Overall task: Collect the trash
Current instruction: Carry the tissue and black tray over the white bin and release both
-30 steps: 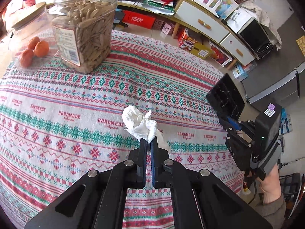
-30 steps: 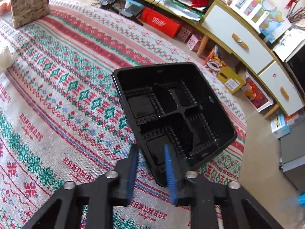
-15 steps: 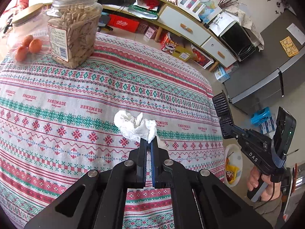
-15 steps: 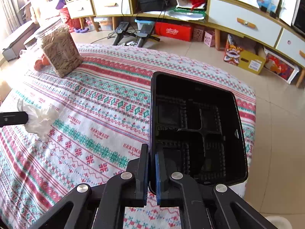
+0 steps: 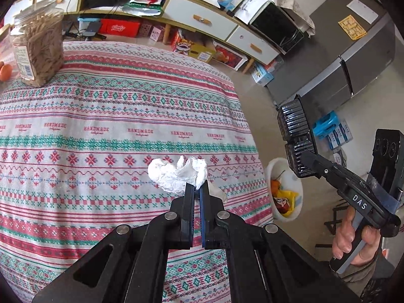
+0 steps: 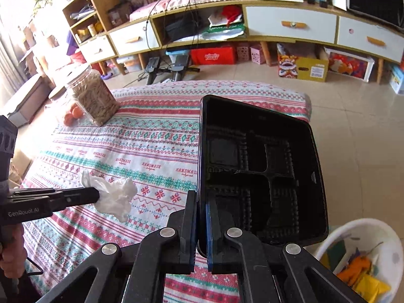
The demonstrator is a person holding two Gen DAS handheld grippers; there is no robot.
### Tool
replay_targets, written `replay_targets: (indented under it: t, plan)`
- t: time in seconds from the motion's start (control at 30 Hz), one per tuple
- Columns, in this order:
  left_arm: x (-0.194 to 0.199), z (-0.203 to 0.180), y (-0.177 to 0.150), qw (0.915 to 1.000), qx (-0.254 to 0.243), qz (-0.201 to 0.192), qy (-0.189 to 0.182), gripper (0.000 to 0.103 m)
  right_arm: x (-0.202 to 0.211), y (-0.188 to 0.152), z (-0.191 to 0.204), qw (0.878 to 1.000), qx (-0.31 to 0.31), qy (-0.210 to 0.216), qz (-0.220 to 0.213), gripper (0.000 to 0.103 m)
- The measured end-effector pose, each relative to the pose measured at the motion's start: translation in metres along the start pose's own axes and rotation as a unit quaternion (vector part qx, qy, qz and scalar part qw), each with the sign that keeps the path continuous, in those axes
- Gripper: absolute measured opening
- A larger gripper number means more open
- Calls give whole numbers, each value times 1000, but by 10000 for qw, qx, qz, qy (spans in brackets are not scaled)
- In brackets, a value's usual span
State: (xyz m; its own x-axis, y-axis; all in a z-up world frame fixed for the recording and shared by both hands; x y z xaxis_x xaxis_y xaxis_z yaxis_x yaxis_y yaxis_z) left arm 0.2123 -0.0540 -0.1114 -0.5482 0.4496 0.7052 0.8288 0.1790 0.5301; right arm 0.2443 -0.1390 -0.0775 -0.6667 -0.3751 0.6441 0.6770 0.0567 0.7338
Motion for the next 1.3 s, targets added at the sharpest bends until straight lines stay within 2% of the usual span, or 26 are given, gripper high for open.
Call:
replay_targets:
  t: [0.3, 0.47, 0.63, 0.77, 0.87, 0.93, 0.97, 1.0, 1.03, 1.07, 1.13, 1.3]
  plan:
    - [-22, -68, -22, 9982, -373, 251, -390, 3, 42, -16, -72, 9959, -843, -337, -46, 2]
    - [-40, -117, -31, 9954, -507, 323, -742, 3, 66, -28, -109, 9897, -1361, -431, -73, 2]
    - [-76, -175, -46, 9906, -608, 512, -1114, 3, 78, -43, -142, 9800, -1879, -657, 5, 3]
    - [-109, -223, -54, 9858, -799, 628, -1340, 3, 93, -44, -163, 9711, -2251, -771, -186, 3]
    - [-142, -245, -56, 9838, -830, 734, -1407, 3, 103, -44, -186, 9619, -2551, -920, -335, 3]
    - [-170, -258, -64, 9780, -1030, 984, -1524, 10, 112, -46, -201, 9554, -2708, -1095, -430, 3]
    - [-184, -261, -70, 9755, -1189, 1134, -1464, 25, 115, -46, -207, 9531, -2751, -1164, -487, 3]
    - [-196, -257, -73, 9762, -1343, 1181, -1228, 48, 117, -48, -212, 9509, -2791, -1235, -510, 3]
    - [-203, -251, -73, 9782, -1415, 1129, -1021, 57, 116, -50, -218, 9493, -2833, -1277, -474, 4]
    - [-205, -249, -73, 9793, -1399, 1070, -1000, 63, 113, -55, -221, 9482, -2883, -1279, -386, 4]
    - [-203, -246, -73, 9785, -1294, 1122, -1153, 64, 106, -63, -223, 9479, -2929, -1241, -160, 5]
    - [-180, -219, -50, 9842, -1264, 858, -893, 64, 88, -74, -213, 9610, -2373, -1370, 375, 8]
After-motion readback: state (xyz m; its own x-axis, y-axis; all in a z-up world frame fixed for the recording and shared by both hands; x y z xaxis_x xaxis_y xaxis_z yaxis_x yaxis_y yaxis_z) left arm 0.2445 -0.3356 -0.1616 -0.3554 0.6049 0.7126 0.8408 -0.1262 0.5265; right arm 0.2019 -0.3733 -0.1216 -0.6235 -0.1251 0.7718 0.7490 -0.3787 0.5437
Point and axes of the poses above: each gripper's, at about its wrist camera, not at the fingertips, and x roughly against the way its jaws point, z to its left, y to its top, the point moved 10 cm from there along -x, roughly the way its jaws point, and after that the axes turned 10 degrees about -z, right-handed, at the moved point
